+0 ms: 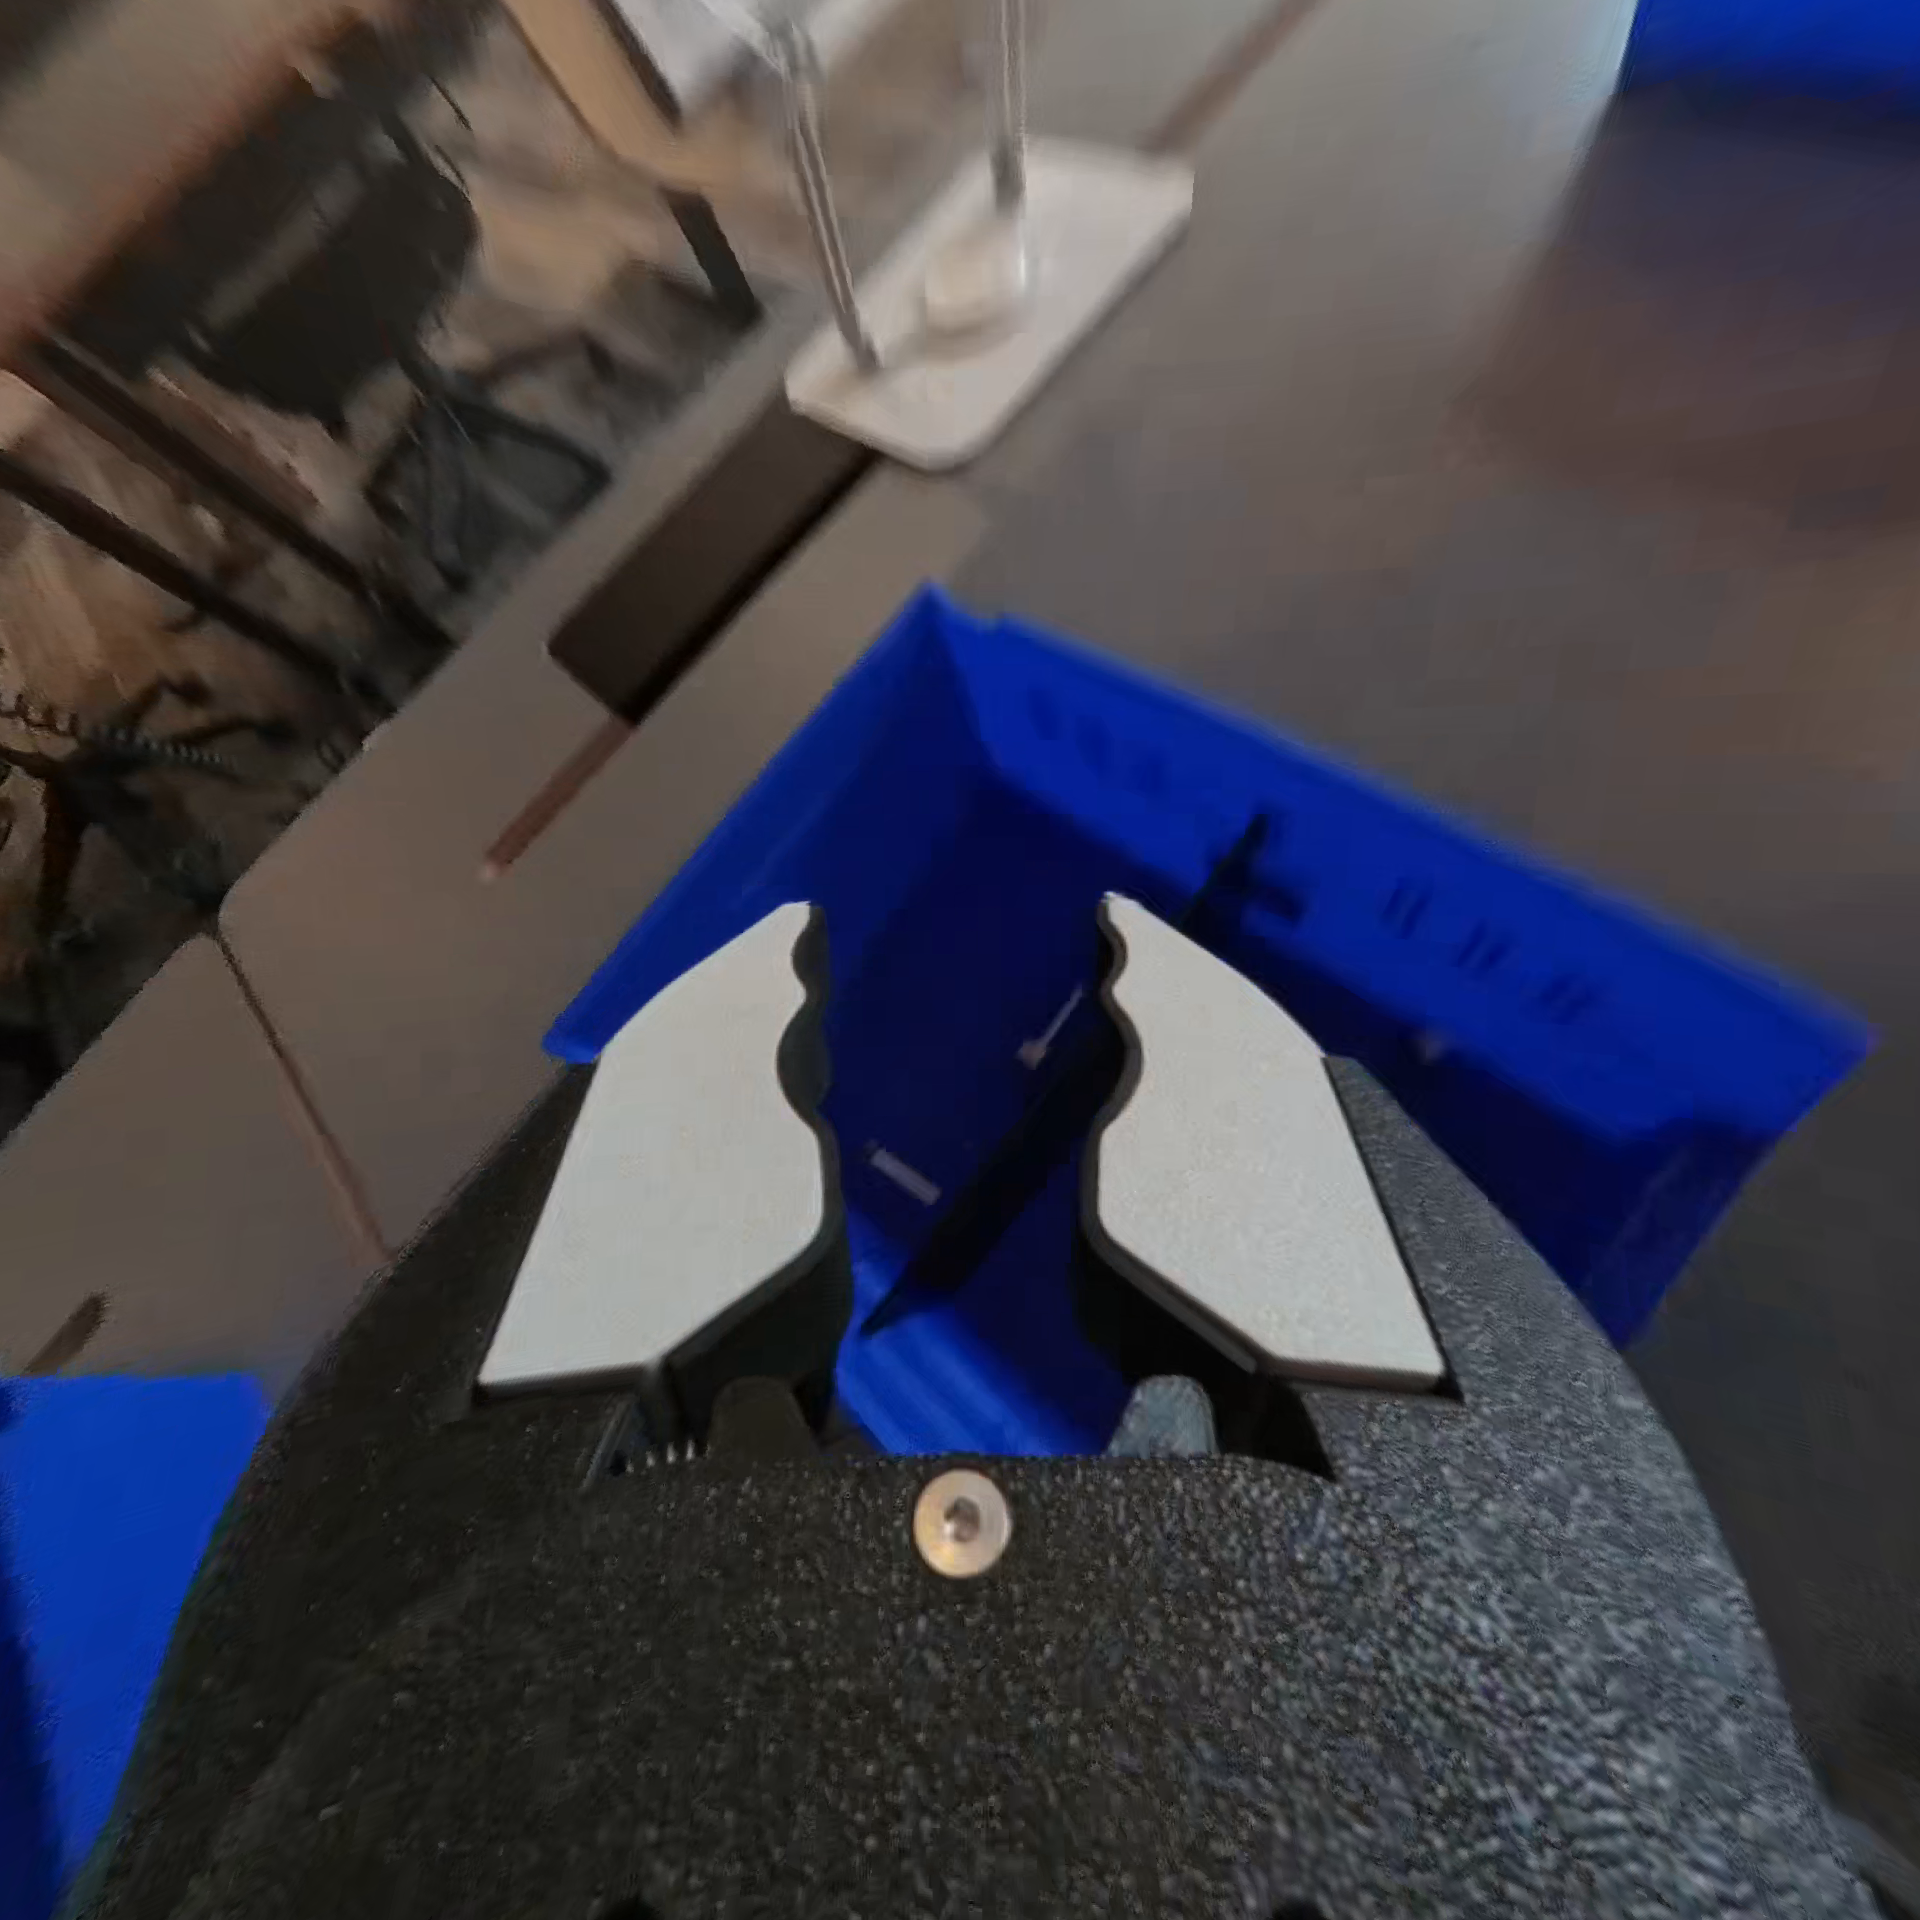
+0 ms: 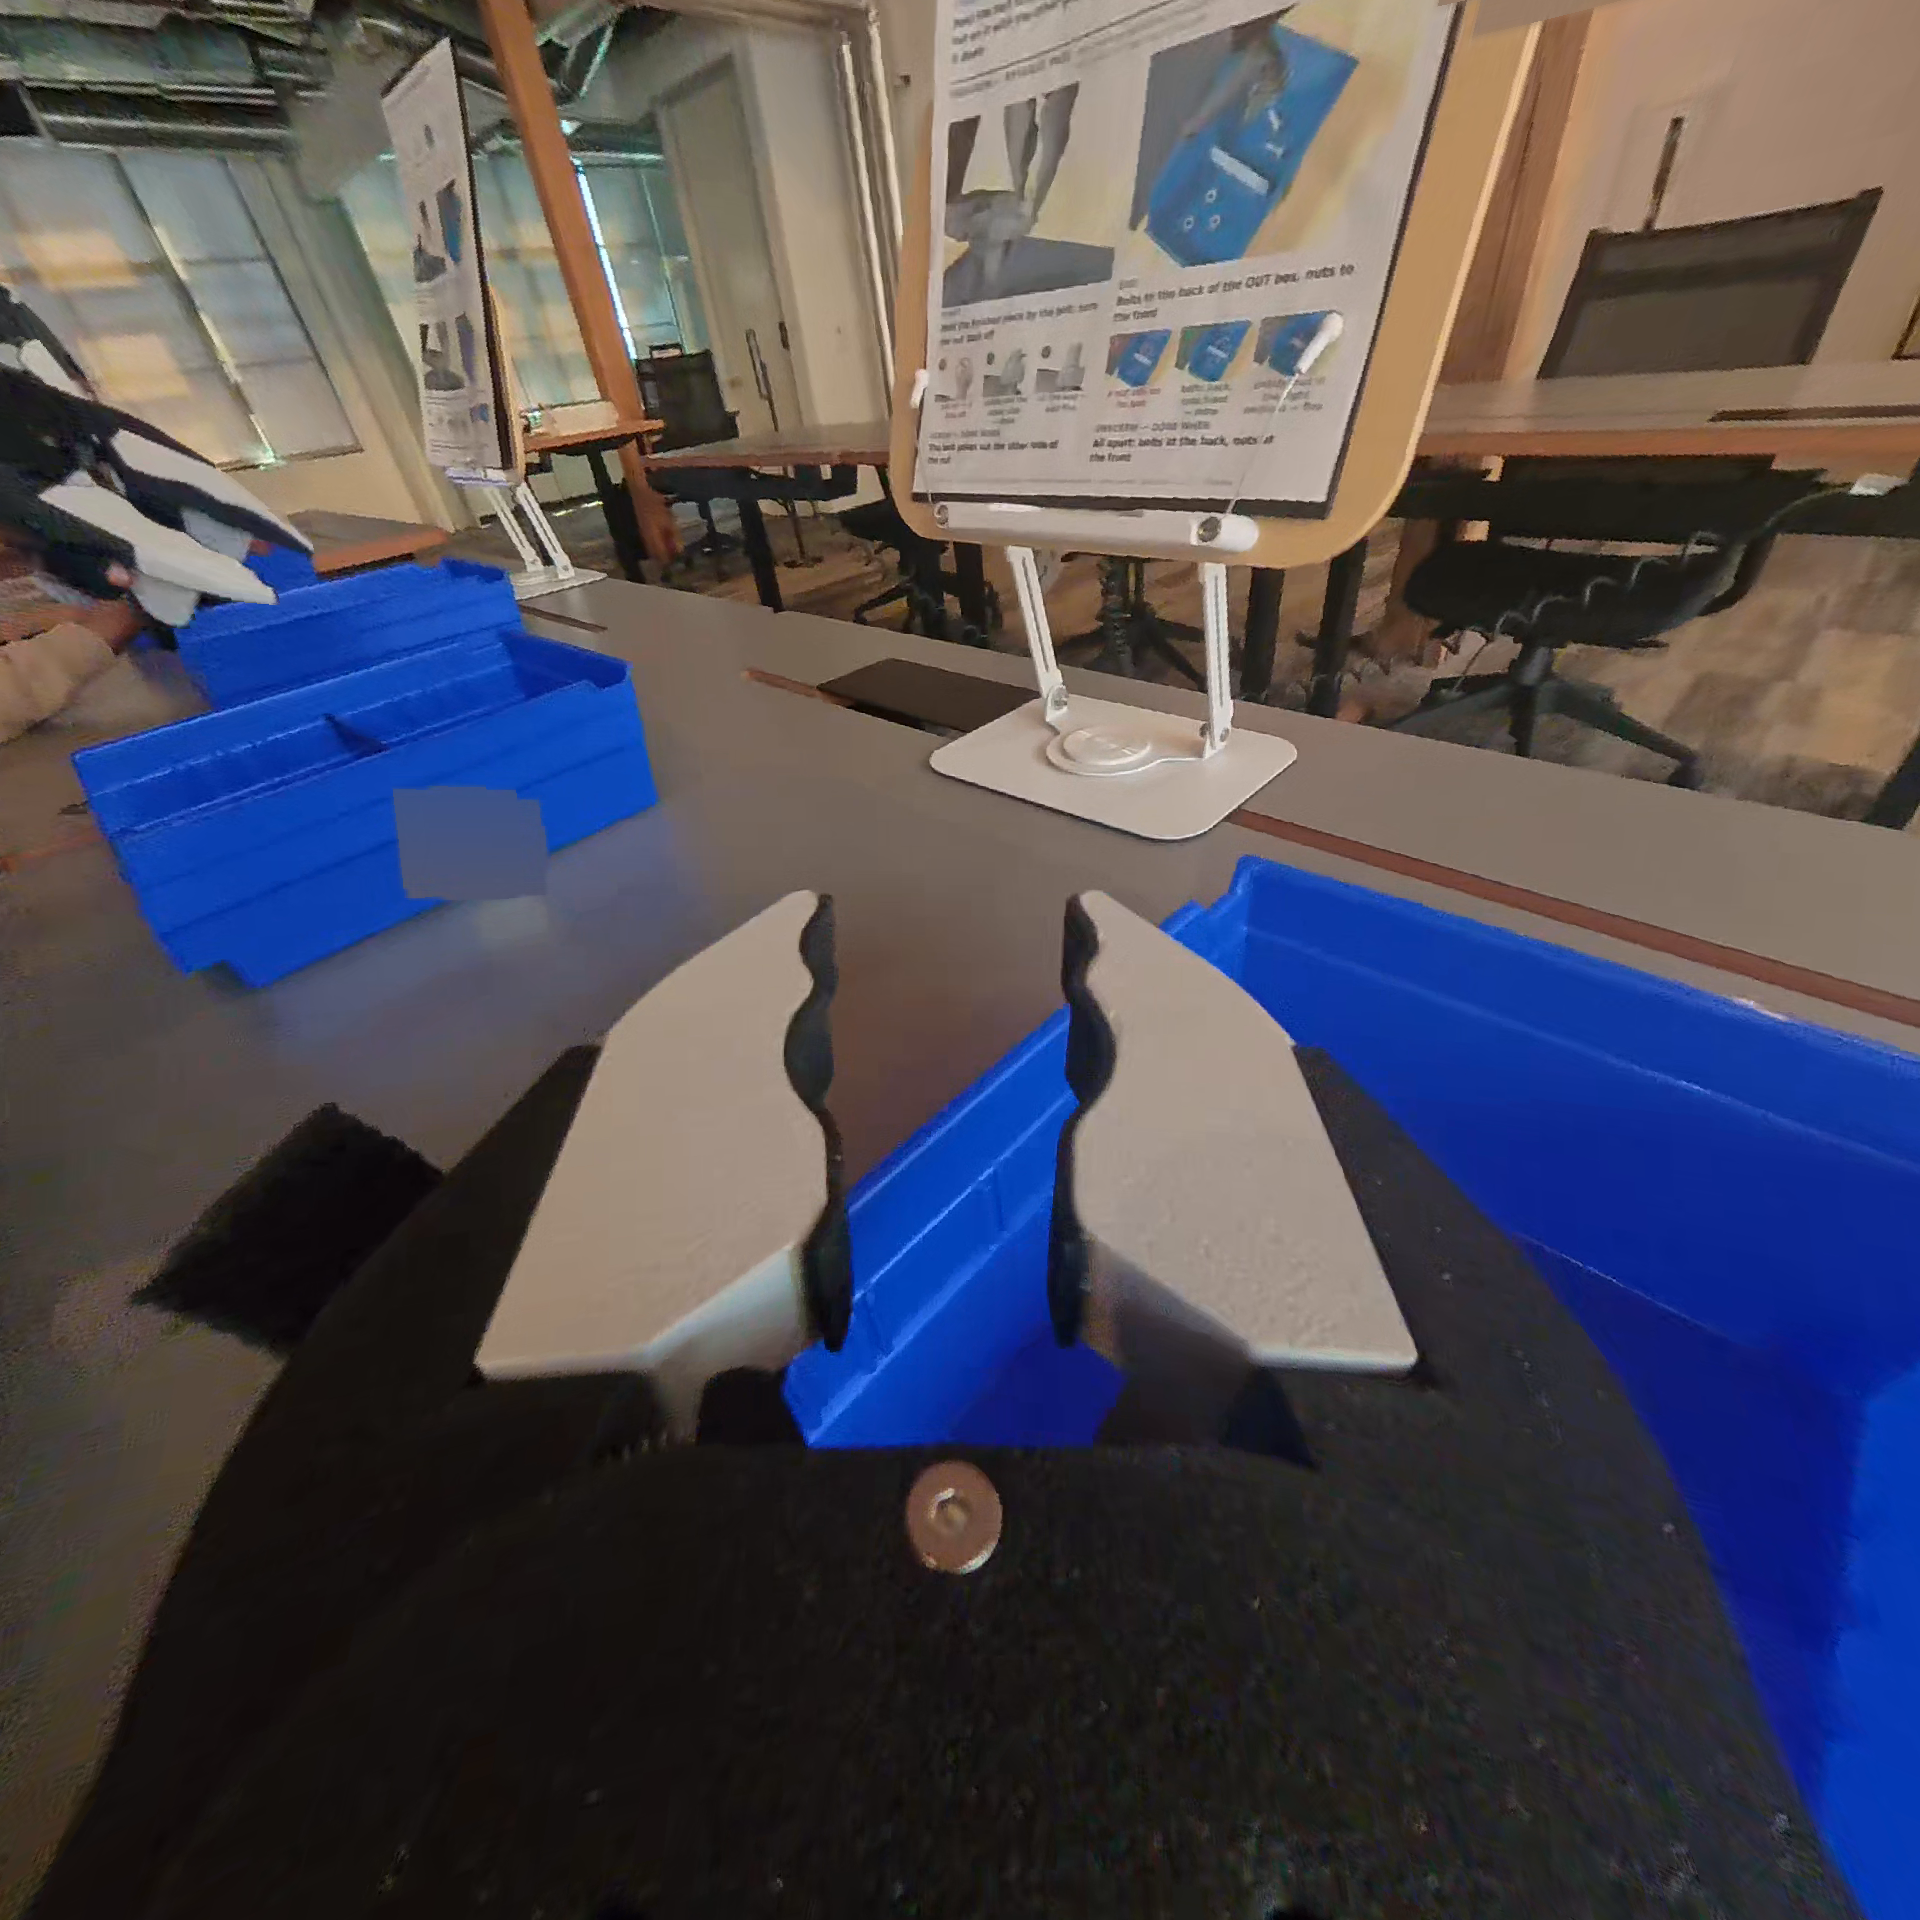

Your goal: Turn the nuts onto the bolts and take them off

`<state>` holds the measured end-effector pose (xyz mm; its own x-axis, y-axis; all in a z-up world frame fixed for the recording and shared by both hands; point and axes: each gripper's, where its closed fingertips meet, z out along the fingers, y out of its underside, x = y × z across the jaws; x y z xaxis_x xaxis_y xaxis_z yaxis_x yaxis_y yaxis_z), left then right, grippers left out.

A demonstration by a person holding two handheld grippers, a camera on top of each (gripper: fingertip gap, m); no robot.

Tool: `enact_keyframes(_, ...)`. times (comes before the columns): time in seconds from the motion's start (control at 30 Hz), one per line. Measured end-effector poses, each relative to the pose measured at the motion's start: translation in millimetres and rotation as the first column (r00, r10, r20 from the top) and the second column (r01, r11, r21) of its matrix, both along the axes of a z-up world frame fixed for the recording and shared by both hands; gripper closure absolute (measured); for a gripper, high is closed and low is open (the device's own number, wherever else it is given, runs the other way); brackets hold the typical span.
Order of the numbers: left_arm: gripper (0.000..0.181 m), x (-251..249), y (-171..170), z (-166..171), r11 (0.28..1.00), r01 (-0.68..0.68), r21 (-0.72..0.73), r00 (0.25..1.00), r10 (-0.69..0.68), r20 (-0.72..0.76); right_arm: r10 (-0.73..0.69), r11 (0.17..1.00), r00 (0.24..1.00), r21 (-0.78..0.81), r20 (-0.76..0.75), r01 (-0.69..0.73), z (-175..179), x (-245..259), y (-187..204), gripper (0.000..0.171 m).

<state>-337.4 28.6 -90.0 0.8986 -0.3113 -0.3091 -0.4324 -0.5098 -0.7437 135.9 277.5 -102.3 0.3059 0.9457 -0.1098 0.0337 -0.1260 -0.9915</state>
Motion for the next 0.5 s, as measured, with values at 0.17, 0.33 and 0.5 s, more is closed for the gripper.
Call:
enact_keyframes(0.17, 0.181, -41.4, 4.0, -39.5, 0.948, 0.169, -0.268, 0.93, -0.244, -0.276, -0.012, 1.0, 1.0, 0.01, 0.02, 0.012, -7.3, 2.4, 4.6, 0.125)
enact_keyframes(0.33, 0.181, -61.7, 9.3, -81.3, 0.729, 0.28, -0.624, 0.737, -0.58, -0.347, -0.003, 0.999, 0.998, -0.033, 0.063, 0.005, -20.6, -2.5, 9.5, 0.122)
enact_keyframes(0.5, 0.169, -72.9, 0.8, -116.9, 0.405, 0.317, -0.858, 0.582, -0.797, -0.161, 0.008, 0.998, 0.997, -0.058, 0.083, -0.004, -27.9, -8.6, 12.9, 0.123)
